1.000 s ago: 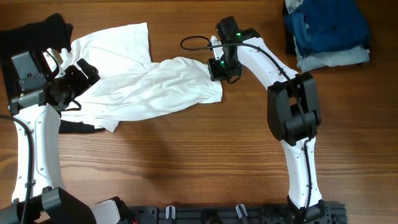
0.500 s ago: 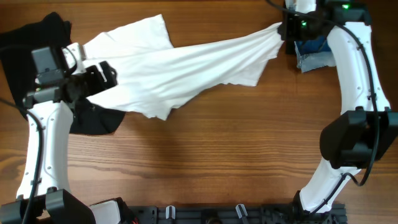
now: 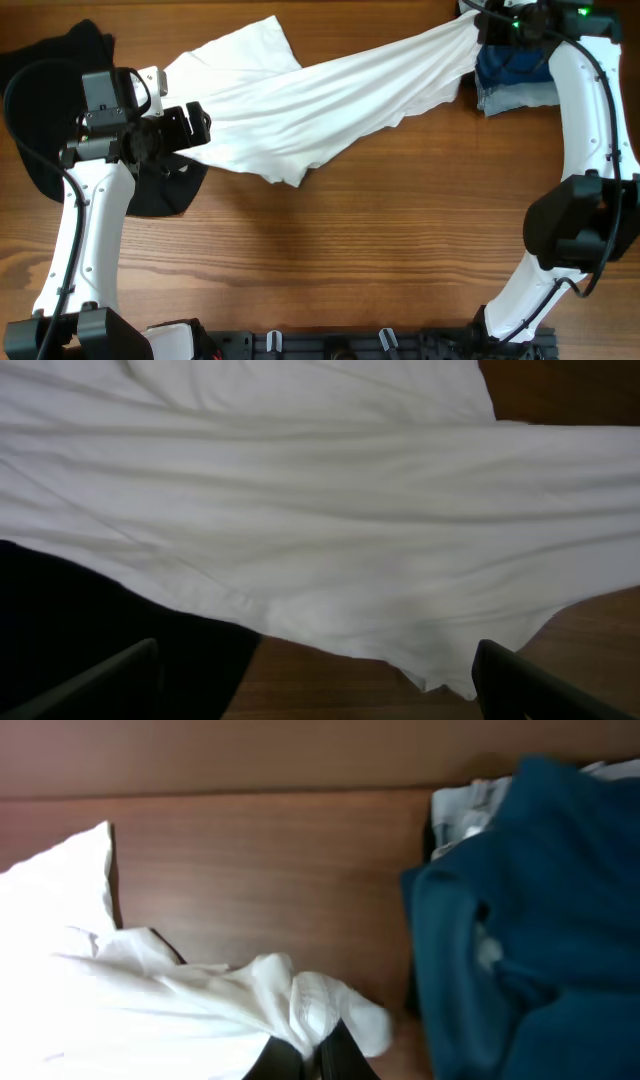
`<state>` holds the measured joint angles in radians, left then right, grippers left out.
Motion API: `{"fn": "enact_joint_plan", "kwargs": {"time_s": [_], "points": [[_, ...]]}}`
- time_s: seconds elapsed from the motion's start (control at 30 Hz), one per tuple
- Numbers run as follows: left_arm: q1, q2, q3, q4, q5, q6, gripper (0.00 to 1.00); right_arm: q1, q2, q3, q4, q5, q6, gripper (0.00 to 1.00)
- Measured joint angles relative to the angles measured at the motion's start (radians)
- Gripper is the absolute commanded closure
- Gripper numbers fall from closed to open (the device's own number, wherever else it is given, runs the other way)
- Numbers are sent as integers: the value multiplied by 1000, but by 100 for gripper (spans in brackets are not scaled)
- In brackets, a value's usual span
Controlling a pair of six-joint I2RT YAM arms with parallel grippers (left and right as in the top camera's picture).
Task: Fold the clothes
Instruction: 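Pull the T-shirt rightward with the right gripper to stretch it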
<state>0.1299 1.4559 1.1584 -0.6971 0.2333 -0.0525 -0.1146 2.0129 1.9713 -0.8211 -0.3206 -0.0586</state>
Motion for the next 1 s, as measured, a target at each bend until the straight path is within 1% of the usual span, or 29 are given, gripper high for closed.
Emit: {"fn": "enact_joint_plan", "kwargs": {"time_s": [0.43, 0.57, 0.87, 0.9, 0.93, 0.97, 1.0], "points": [[0, 0, 0, 2, -8, 4, 2, -118, 0, 0, 19, -2, -7, 96], [0, 9, 0, 32, -21, 5, 1, -149, 0, 0, 18, -12, -3, 96], [0, 188, 0, 171, -42, 7, 1, -175, 0, 0, -36, -11, 34, 96], [0, 201, 0, 188, -43, 7, 1, -188, 0, 0, -45, -11, 39, 75], [0, 211, 0, 204, -43, 7, 2, -202, 0, 0, -54, -12, 45, 42], [0, 219, 0, 217, -44, 7, 2, -219, 0, 0, -62, -17, 56, 11], [0, 226, 0, 229, -46, 7, 2, -231, 0, 0, -66, -24, 62, 1]]}}
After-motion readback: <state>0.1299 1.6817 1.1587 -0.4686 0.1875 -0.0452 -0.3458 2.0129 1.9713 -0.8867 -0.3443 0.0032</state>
